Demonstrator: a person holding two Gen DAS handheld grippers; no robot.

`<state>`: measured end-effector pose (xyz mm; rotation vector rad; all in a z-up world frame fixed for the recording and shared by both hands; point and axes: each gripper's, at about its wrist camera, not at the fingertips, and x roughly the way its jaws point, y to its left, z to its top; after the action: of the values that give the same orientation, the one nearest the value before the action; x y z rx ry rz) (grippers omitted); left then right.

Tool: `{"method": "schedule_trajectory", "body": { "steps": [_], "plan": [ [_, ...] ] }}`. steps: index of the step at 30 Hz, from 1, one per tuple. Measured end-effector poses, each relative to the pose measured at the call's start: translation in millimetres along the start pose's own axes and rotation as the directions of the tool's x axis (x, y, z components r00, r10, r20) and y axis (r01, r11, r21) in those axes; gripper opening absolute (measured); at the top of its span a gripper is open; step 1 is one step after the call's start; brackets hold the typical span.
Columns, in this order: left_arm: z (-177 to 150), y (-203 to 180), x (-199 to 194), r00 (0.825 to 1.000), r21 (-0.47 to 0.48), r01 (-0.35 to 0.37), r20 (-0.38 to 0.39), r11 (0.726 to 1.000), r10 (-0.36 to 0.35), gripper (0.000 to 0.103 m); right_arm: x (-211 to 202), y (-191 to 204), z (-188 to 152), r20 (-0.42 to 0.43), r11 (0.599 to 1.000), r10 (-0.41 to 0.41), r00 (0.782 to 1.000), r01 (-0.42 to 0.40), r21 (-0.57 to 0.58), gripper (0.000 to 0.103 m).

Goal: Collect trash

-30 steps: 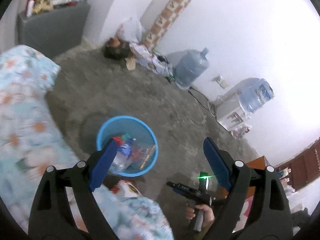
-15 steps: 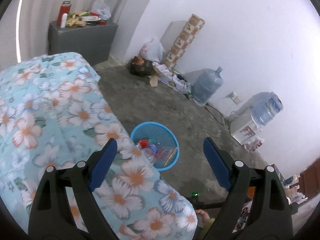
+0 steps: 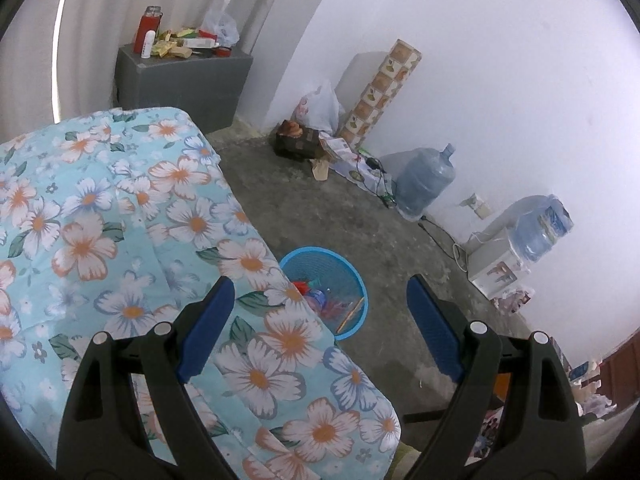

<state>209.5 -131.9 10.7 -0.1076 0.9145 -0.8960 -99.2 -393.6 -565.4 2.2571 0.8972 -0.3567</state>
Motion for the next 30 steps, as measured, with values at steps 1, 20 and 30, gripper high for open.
{"method": "schedule_trajectory", "body": {
  "steps": [1, 20, 30],
  "plan": [
    [0, 0, -1, 1.000, 0.002, -0.006, 0.001, 1.000, 0.006, 0.083, 3, -1, 3, -0.006, 1.000, -0.001, 1.000, 0.001, 0.009, 0.071],
    [-2, -3, -10, 0.999, -0.004, -0.032, 0.006, 0.999, 0.032, 0.083, -13, 28, 1, 0.054, 0.990, 0.097, 0.994, -0.091, -0.108, 0.004],
    [-1, -4, -15, 0.999, -0.005, -0.023, 0.023, 1.000, 0.023, 0.083, -98, 67, -10, 0.183, 0.955, 0.186, 0.965, -0.134, -0.264, 0.002]
  ]
}}
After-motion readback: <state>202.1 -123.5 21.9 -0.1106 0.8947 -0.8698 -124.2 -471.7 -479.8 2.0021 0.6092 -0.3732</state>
